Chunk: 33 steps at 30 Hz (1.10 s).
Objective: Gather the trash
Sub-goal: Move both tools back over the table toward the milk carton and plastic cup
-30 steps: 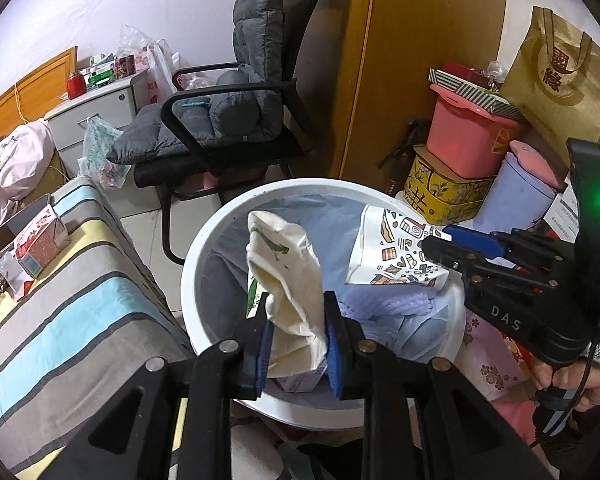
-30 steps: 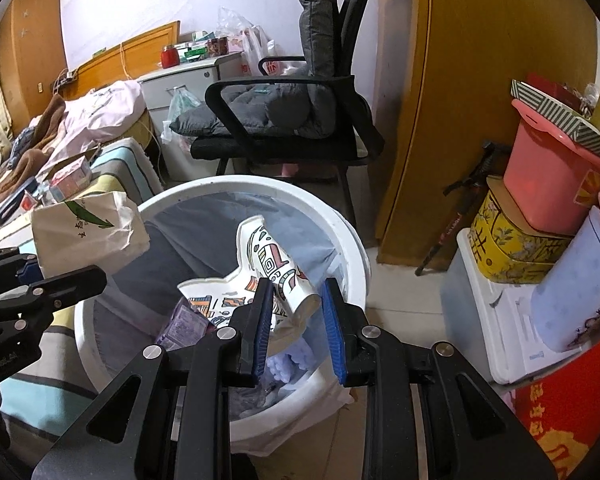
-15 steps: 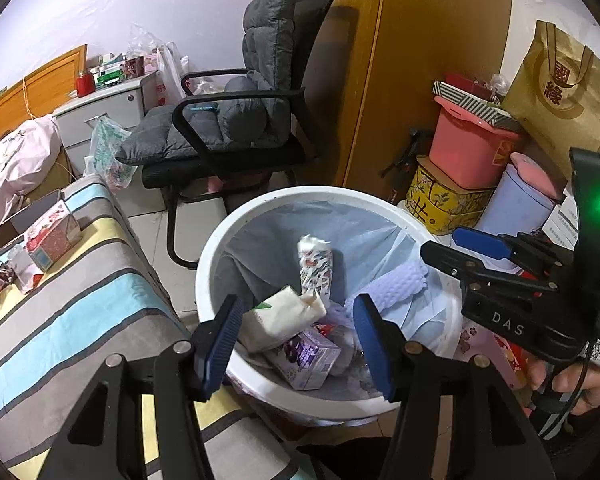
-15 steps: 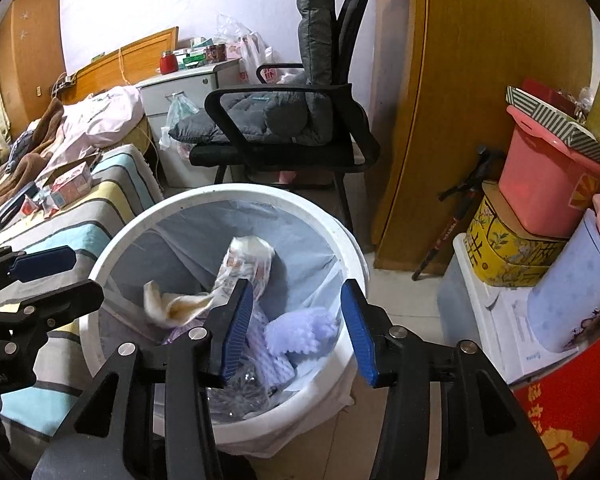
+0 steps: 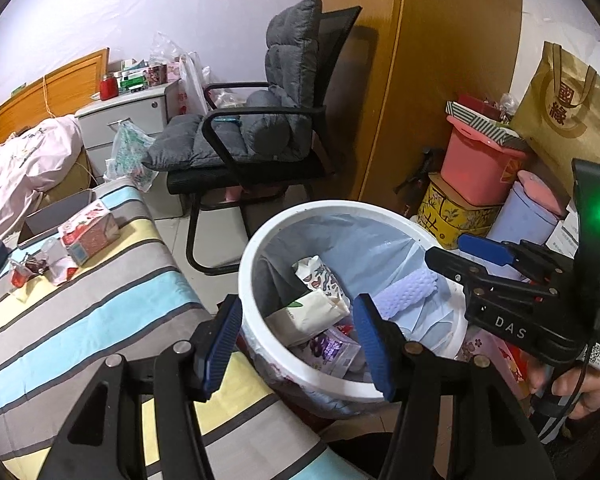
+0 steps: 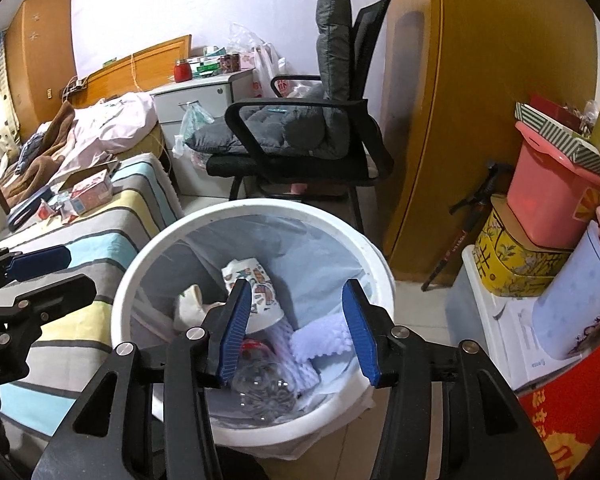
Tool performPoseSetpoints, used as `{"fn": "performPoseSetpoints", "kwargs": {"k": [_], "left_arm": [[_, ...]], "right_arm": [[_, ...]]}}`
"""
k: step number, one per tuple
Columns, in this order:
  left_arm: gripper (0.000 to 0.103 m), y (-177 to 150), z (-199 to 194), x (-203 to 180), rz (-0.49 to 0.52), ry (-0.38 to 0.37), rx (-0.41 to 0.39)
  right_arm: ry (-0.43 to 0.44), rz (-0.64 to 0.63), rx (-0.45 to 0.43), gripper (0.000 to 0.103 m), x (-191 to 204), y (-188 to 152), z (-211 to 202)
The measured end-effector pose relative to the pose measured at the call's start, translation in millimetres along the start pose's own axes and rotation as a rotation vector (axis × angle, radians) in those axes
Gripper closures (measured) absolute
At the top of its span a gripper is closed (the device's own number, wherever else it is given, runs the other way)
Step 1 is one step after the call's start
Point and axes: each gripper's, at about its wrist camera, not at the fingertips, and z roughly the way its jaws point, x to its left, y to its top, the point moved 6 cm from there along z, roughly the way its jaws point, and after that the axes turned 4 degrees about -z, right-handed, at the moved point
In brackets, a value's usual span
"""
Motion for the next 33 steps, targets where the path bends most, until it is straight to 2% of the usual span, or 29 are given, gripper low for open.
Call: {"fn": "performPoseSetpoints", "kwargs": {"k": [4,7,10,26,33], "left_arm": [[0.043,1,-11,11,-0.015,0.018,-0.019],[0.043,0,-22,24,-0.009,0.070,-0.043],[0.042,-1,-30,41,-0.033,0.088,-0.051],[0.041,-19,-81,183,-0.217,0.304,-0.098],[0.040,-19,-91,230,-0.251,0.351,-0.103]], "right_arm": [[0.029,0.013,-0.018,0.047,8,5,-4],[0.038,0.012,-0.030,0.046,15,9,-6],[0.054,0.002,-0.040,0.043,26,13,-6],[0.203,-0.087,-0.064,0.043,99,45,3],[0.282,-0.131,-0.041,0.043,139,67,20]]}}
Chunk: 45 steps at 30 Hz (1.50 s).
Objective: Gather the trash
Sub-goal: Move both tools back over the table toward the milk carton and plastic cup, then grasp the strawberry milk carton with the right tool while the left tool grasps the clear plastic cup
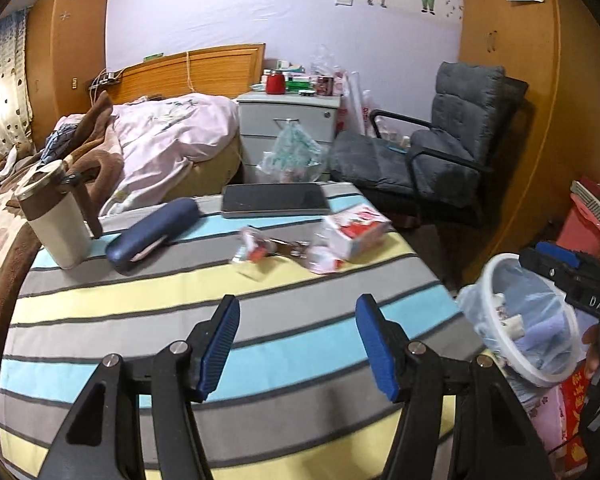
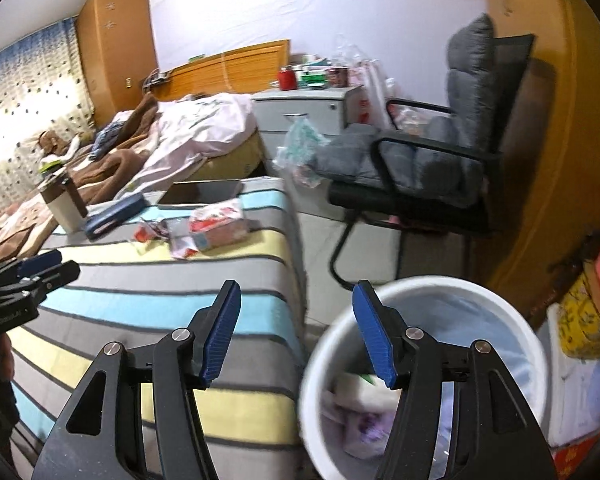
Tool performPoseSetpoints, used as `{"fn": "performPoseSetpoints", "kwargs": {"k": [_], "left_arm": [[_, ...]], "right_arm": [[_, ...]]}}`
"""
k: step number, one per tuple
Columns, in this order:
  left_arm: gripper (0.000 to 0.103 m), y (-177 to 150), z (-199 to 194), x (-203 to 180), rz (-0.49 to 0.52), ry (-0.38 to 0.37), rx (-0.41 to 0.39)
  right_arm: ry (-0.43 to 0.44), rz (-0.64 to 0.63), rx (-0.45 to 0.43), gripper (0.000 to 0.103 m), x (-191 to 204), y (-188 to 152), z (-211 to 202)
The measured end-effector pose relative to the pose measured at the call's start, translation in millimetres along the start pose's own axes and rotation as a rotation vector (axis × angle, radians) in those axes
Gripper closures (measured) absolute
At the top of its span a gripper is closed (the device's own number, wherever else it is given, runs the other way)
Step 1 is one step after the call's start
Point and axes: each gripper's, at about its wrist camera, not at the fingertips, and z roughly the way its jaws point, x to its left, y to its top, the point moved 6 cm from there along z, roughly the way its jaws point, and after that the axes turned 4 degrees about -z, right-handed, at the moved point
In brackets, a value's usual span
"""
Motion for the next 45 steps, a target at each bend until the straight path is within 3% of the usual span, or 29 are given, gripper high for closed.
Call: {"fn": "performPoseSetpoints", "kwargs": {"k": [9,27,32,33,35,36,37,39,45], "left_arm": [[0.039,10,35,35,-0.005,0.033,0.042],[0.037,25,124,50,0.023,-0.009,0.140],[0.037,26,135,51,0.029,-0.010,0.148],[0.038,25,136,51,0.027,-0.012,0.153],[0.052,26,137,52,0.024,-0.022,0.149],[0.066,25,138,52,0.025,-0.019,0.153],[0.072,24,139,53,0.023,-0.016,0.163],[0.072,23,140,53,0.024,-0.013,0.171],[0.073,20,130,53,0.031,-0.010,0.168]], "right_arm": [[0.059,-0.041,0.042,0.043,26,26,43],[0.161,-0.039,0.148,0.042,34,42,132],[0.191,0.024,0.166,0.042,25,45,143],[0.196,0.026,0.177,0.042,25,44,146],[0.236,0.019,0.194,0.042,29,42,148],[0.271,0.022,0.197,0.042,32,40,146],[0.299,0.027,0.202,0.042,33,38,145],[0.350,0.029,0.214,0.042,38,33,142],[0.372,-0.098,0.229,0.042,57,25,130]]}}
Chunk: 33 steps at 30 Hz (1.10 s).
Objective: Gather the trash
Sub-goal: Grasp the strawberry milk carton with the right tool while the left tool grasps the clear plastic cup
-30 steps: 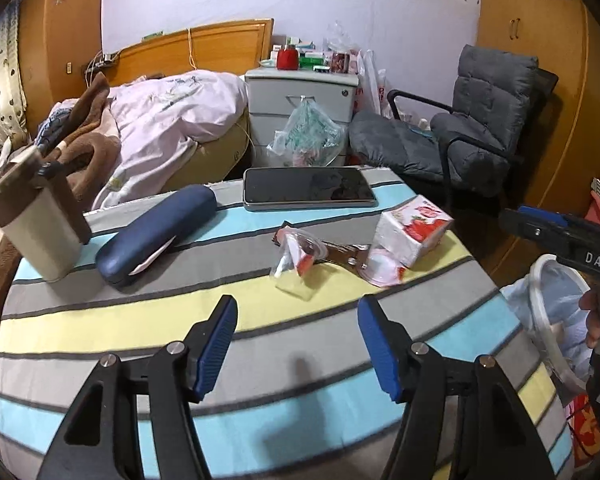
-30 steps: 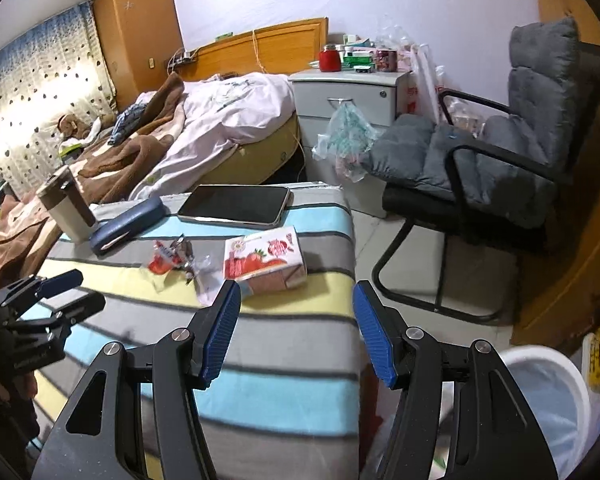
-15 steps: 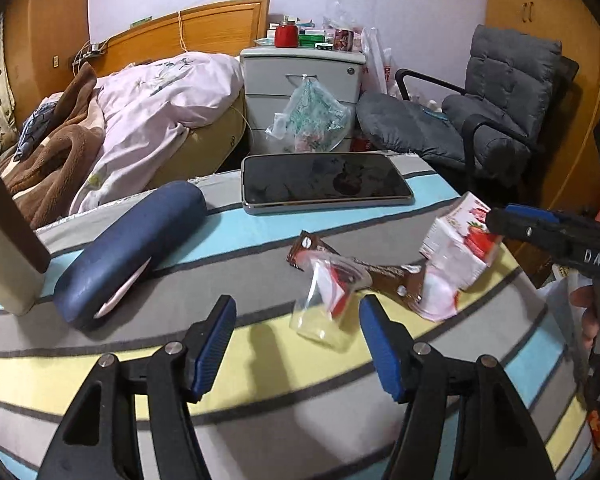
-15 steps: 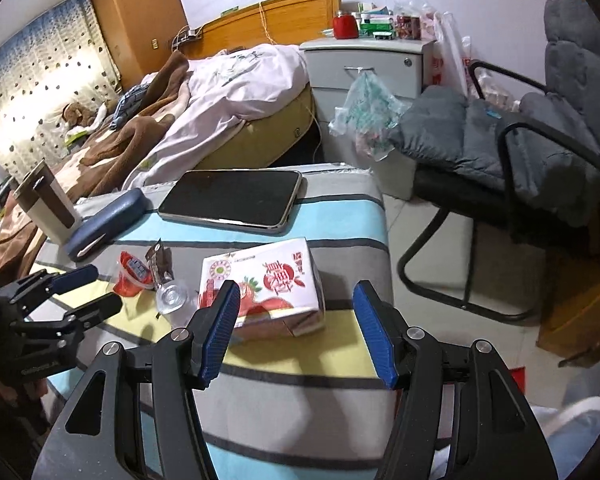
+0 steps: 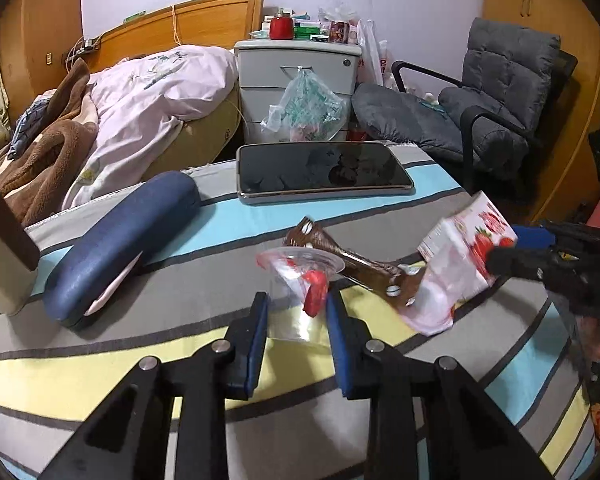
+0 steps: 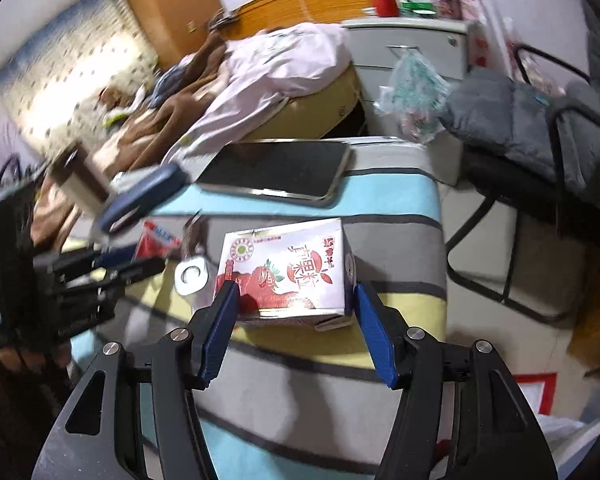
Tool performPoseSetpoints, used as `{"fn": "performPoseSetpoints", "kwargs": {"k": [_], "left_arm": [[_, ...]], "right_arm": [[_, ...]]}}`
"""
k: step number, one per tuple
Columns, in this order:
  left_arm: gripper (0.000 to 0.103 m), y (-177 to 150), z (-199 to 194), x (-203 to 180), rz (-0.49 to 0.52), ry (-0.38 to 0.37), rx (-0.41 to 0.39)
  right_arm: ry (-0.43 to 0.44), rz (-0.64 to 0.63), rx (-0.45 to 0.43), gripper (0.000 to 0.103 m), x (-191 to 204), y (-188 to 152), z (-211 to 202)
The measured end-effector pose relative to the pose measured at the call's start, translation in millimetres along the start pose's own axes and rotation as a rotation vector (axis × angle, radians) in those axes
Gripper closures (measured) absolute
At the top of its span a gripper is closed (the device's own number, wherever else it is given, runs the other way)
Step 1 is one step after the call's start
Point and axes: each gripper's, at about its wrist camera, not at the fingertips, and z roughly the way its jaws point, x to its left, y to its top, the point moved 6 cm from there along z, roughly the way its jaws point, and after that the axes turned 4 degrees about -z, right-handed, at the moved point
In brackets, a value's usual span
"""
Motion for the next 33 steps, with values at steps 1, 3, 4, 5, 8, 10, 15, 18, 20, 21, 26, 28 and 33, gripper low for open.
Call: {"fn": "performPoseSetpoints", "kwargs": {"k": [1,3,4,5,8,10,15,18,20,21,26,28,33], "left_arm": [[0.073,-1,-2,2,-0.005,0.001,-0.002],[0.073,-4,-7,6,-0.020,-0.006,-0.004],[0.073,-5,-8,9,-0.028,-0.005,-0.003],[0.073,-7,-9,11,-0.033,-0.002,0.001],[0.073,-13,-13,14,-0.038,0.008,0.003],[0.073,-16,-15,16,-0.044,0.013,0.005],[0.073,-22,-23,20,-0.052,0.016,0.004],[0.073,-24,-23,21,-0.057,0.010,0.011],[0.073,-27,-22,21,-0.058,0.010,0.014],[0.073,-28,-21,21,-0.060,0.008,0.018],[0.073,-29,-21,22,-0.065,-0.005,0.021],[0.073,-29,-21,22,-0.068,-0.011,0.024],[0.073,-29,-22,23,-0.067,-0.017,0.021]], "right_arm": [[0.015,-0.019,0.011,0.042,7,-4,-3],[0.027,-0.042,0.019,0.042,10,-8,-7],[0.034,-0.059,0.028,0.042,16,-13,-9],[0.038,-0.065,0.038,0.042,17,-16,-9],[0.039,-0.081,0.081,0.042,23,-27,-8],[0.075,-0.104,0.094,0.042,31,-34,-13],[0.014,-0.183,0.013,0.042,33,-24,-32],[-0.070,-0.180,-0.068,0.042,20,-6,-37],[-0.054,-0.160,-0.088,0.042,14,8,-31],[-0.027,-0.130,-0.102,0.042,9,18,-26],[0.056,-0.082,-0.057,0.042,2,32,3],[0.102,-0.097,-0.018,0.042,5,28,11],[0.168,-0.187,0.039,0.042,27,0,0]]}}
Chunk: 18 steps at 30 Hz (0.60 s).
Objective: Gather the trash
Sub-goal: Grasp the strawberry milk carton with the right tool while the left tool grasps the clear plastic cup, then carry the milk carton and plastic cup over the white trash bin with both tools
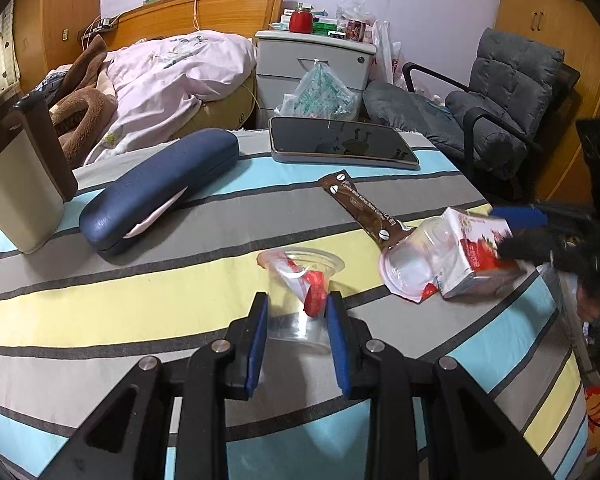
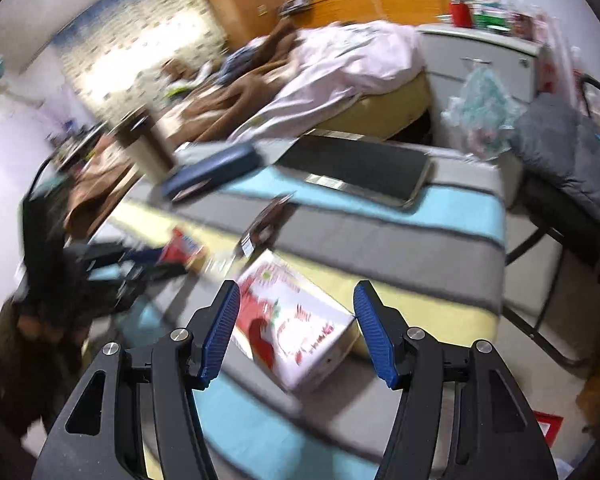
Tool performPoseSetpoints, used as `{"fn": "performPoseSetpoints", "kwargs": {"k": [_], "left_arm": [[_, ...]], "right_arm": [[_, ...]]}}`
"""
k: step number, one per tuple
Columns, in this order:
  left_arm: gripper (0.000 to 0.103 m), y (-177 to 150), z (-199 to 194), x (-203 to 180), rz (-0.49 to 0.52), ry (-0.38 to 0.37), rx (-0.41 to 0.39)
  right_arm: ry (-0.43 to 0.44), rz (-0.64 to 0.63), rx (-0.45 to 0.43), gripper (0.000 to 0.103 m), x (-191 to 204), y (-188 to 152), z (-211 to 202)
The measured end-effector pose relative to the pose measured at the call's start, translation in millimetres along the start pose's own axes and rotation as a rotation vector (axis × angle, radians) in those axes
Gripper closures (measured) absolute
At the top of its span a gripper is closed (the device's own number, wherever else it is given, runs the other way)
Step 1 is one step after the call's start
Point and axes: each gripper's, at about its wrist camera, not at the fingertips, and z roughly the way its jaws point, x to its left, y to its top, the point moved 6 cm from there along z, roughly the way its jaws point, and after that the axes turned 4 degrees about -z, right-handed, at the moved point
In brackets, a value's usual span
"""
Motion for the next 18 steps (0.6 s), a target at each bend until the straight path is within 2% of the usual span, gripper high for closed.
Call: {"fn": "performPoseSetpoints", "kwargs": {"k": [4,6,13,18], "left_arm": [[0.072,-1,-1,2,-0.008,-0.005,0.001],[0.072,-1,-2,2,-0.008,-0.005,-0.001],[0.072,-3,-2,4,-0.011,0.000,0.003],[0.072,-4,-6,2,-0.005,0.005,-0.001]], "right_arm": [[-0.010,-0.127,0.067,0.042,26,-15,0],[-0.077,-0.179,0.053,0.042,31,-13,1],[-0.155,-0.192,0.081,0.042,30,-3,26],[-0.160,-0.114,0.083,0.042,22,-10,20]]}}
